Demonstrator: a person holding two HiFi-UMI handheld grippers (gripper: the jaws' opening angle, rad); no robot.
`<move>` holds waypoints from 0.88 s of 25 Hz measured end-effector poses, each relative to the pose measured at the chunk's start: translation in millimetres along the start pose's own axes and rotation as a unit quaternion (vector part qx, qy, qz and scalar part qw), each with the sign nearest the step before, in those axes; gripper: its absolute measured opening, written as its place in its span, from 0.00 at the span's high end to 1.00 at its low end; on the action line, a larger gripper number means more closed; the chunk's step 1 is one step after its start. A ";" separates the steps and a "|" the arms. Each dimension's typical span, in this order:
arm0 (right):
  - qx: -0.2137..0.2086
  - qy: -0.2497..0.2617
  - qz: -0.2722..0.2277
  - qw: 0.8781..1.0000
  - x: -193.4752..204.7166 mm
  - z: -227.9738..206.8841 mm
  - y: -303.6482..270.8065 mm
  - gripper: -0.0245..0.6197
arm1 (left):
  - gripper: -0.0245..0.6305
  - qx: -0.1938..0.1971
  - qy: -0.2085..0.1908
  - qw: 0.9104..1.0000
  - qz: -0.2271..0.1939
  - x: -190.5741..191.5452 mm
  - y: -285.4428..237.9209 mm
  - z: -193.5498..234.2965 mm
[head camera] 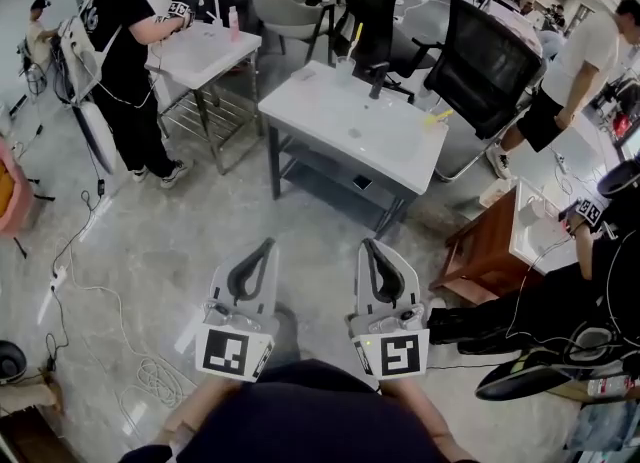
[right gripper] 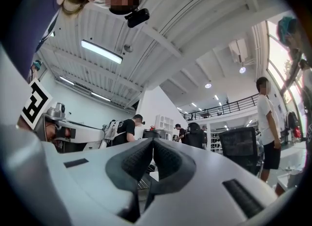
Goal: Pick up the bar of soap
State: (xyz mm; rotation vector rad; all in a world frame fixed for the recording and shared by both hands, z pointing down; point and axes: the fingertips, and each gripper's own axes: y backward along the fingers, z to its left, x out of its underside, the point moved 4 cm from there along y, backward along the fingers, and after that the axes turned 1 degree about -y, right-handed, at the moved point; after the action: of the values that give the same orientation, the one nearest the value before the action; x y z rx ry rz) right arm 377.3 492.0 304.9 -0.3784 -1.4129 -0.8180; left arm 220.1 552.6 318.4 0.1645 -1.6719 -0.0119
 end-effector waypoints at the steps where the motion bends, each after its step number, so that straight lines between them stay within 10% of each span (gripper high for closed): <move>1: -0.004 0.003 -0.001 1.000 1.6 -0.8 -5.8 0.94 | 0.96 -0.002 0.002 1.000 -0.007 0.3 -5.3 3.7; 22: -0.018 -0.002 0.016 1.000 63.2 -36.0 -267.7 0.82 | 0.96 0.012 -0.010 1.000 -0.010 22.7 -209.9 176.6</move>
State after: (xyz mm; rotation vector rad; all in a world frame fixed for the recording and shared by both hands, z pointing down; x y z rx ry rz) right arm 213.7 268.1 298.3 -0.4297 -1.3945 -0.8167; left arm 64.2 326.5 299.5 0.1999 -1.6916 -0.0080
